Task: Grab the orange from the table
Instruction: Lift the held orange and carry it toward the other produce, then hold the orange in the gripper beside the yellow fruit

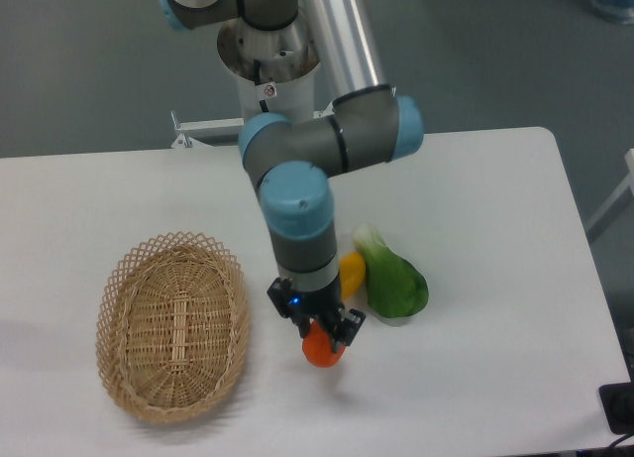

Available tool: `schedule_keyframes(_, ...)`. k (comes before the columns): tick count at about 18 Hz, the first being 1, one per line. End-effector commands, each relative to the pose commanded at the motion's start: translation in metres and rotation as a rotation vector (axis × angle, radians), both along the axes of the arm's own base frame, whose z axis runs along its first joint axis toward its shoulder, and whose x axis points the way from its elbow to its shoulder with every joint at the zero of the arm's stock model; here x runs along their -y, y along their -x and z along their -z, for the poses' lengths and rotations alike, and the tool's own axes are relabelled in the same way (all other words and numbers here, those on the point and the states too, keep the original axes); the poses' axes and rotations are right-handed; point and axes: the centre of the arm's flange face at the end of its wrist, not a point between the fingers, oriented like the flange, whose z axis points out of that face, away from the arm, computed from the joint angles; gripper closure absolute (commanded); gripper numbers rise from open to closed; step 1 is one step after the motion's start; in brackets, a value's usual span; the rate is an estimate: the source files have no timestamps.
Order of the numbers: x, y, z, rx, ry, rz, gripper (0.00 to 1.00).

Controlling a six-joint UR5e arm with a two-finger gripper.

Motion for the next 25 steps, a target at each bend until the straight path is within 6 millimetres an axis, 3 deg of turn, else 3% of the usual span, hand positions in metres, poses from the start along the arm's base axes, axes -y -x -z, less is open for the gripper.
schedule_keyframes(5,0.0,0.023,-0.064,0.06,-0.015,-0.005,0.5)
schedule_keyframes(7,0.014,0.033,-0.094,0.055,-0.06,0.032,0.5)
schedule_keyframes(8,0.019,0.036,-0.1,0.051,-0.065,0.042,0.49)
schedule_keyframes(12,0.03,0.042,-0.111,0.031,-0.074,0.053,0.49)
schedule_keyframes(25,0.035,0.044,-0.116,0.024,-0.077,0.053,0.49)
